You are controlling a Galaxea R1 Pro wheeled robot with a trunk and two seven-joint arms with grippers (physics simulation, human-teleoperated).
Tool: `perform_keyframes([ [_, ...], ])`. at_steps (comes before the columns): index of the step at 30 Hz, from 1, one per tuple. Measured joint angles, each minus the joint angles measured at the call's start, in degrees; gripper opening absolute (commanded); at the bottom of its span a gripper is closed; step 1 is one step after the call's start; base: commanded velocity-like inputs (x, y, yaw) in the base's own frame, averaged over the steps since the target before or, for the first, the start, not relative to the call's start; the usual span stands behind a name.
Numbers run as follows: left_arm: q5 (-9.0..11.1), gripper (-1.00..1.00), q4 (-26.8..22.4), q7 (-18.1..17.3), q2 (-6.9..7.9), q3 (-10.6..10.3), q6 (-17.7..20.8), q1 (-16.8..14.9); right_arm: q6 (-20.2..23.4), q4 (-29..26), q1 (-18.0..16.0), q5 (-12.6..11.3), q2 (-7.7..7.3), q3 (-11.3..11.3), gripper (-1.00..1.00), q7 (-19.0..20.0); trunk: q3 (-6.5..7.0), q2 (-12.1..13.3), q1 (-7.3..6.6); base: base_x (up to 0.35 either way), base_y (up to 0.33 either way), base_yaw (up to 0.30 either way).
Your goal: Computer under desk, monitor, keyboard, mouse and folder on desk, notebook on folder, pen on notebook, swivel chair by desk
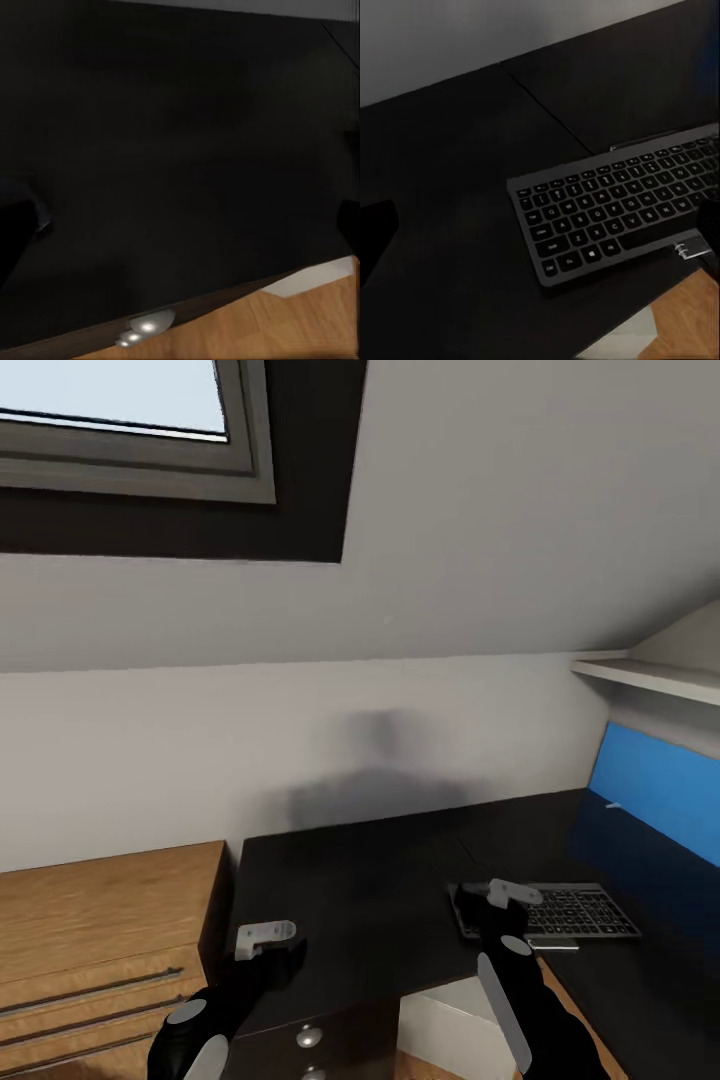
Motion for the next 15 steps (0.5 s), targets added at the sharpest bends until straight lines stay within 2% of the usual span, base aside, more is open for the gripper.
perform_keyframes([
  [15,-0.1,1.0,0.0,0.0,0.0,-0.8,-0.1,0.0,0.0,0.0,0.0,0.0,0.0,0.0,1.0,0.0,-0.13,0.0,0.0,0.0,0.0,-0.262],
])
